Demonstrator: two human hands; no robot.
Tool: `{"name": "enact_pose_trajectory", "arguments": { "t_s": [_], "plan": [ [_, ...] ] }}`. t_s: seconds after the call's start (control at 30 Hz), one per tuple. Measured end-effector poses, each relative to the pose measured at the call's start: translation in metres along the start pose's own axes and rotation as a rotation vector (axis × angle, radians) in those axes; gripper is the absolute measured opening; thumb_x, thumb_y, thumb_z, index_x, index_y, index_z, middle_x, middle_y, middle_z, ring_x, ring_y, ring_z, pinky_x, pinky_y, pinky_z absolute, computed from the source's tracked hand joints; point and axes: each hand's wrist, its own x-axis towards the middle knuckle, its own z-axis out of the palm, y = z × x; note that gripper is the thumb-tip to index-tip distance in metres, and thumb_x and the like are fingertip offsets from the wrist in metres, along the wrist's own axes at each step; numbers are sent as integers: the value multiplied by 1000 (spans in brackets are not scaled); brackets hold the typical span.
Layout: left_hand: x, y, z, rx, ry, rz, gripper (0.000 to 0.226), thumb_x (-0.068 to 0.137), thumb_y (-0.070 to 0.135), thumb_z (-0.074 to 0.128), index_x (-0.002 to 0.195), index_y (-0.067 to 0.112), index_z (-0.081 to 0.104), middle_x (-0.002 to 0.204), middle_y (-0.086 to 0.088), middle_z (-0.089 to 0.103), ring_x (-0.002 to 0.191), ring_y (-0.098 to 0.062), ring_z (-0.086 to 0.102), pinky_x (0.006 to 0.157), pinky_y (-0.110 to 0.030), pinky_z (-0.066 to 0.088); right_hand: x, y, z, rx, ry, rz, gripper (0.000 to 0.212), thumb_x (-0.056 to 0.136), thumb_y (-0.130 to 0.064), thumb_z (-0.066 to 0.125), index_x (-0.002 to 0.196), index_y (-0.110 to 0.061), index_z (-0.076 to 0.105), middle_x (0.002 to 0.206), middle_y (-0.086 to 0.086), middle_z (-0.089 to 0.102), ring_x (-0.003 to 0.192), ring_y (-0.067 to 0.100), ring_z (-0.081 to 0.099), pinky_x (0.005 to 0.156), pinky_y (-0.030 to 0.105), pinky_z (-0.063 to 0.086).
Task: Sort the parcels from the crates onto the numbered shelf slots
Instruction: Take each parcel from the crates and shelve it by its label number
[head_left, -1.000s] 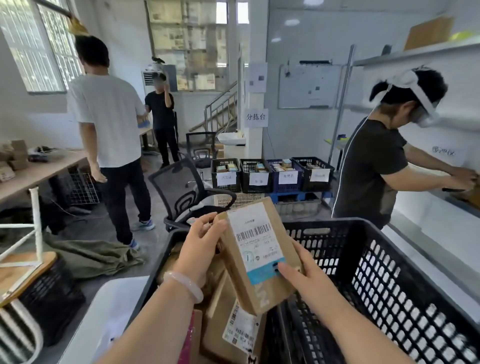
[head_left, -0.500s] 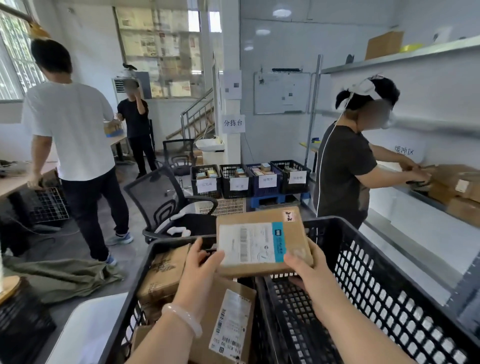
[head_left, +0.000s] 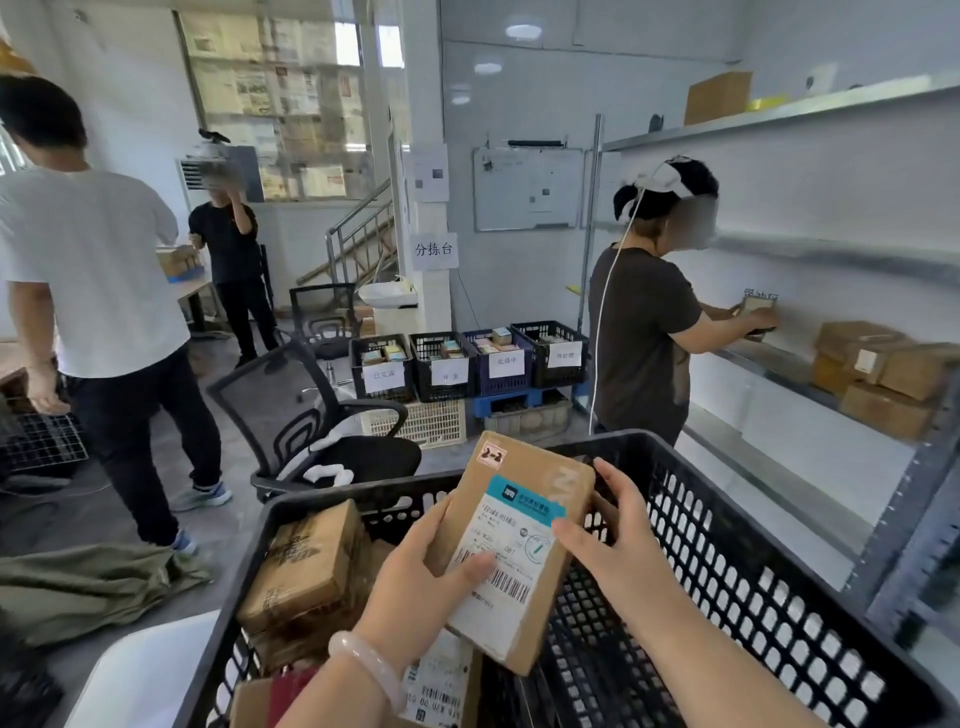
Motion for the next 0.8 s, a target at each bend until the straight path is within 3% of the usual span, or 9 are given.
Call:
{"name": "enact_pose_trajectory", "arguments": {
  "t_s": [0.13, 0.2, 0.3, 0.4, 0.5, 0.6, 0.7, 0.8],
  "plan": [
    [4, 7, 38, -47, 106, 66, 66, 77, 35, 80, 131, 46, 44, 99, 24, 71, 86, 1, 70, 64, -19, 57, -19, 0, -7, -142, 8, -123, 91, 78, -41, 75, 139, -63, 12, 142, -34, 27, 131, -16, 25, 102, 25, 40],
    [6, 13, 59, 7, 108, 117, 72, 78, 41, 78, 138, 45, 39, 101, 29, 68, 88, 6, 67, 66, -18, 57, -28, 1, -19, -171, 35, -152, 92, 80, -42, 74, 136, -70, 7, 135, -46, 26, 125, -25, 24, 91, 15, 40],
    [8, 29, 93, 98, 26, 169, 88, 79, 52, 73, 145, 58, 15, 123, 28, 56, 103, 3, 62, 81, -27, 58, -38, -4, -55, -222, 133, -134, 91, 81, -43, 72, 133, -73, 4, 129, -52, 24, 121, -29, 24, 88, 9, 38],
    [7, 48, 138, 225, -107, 303, 80, 87, 56, 60, 136, 75, 0, 136, 29, 40, 111, 13, 52, 86, -25, 56, -51, -7, -106, -260, 238, -118, 90, 81, -43, 72, 135, -70, 5, 134, -48, 25, 123, -22, 27, 99, 22, 35],
    [4, 68, 198, 277, -219, 432, 69, 85, 63, 46, 137, 74, 2, 140, 28, 34, 116, 12, 47, 87, -21, 55, -71, -8, -164, -312, 343, -120, 91, 82, -42, 72, 126, -79, 2, 123, -56, 23, 114, -34, 25, 84, 7, 38],
    [-6, 86, 270, 206, -306, 477, 76, 90, 48, 60, 134, 77, 6, 138, 29, 33, 119, 4, 48, 88, -19, 53, -99, -11, -233, -343, 415, -98, 92, 83, -36, 72, 123, -81, 2, 118, -60, 26, 113, -34, 27, 74, 3, 42],
    [-24, 106, 343, 100, -396, 525, 90, 83, 33, 76, 133, 75, 13, 132, 35, 34, 119, 17, 40, 86, -2, 43, -131, -15, -307, -386, 486, -83, 96, 84, -26, 72, 120, -83, 4, 118, -54, 30, 109, -35, 30, 63, 0, 43],
    [-46, 124, 416, 27, -442, 538, 93, 79, 29, 80, 124, 80, 16, 129, 33, 36, 116, 17, 42, 85, -3, 44, -166, -21, -373, -451, 566, -50, 98, 85, -26, 72, 122, -82, 0, 115, -55, 24, 102, -38, 31, 65, 1, 46]
  ]
}}
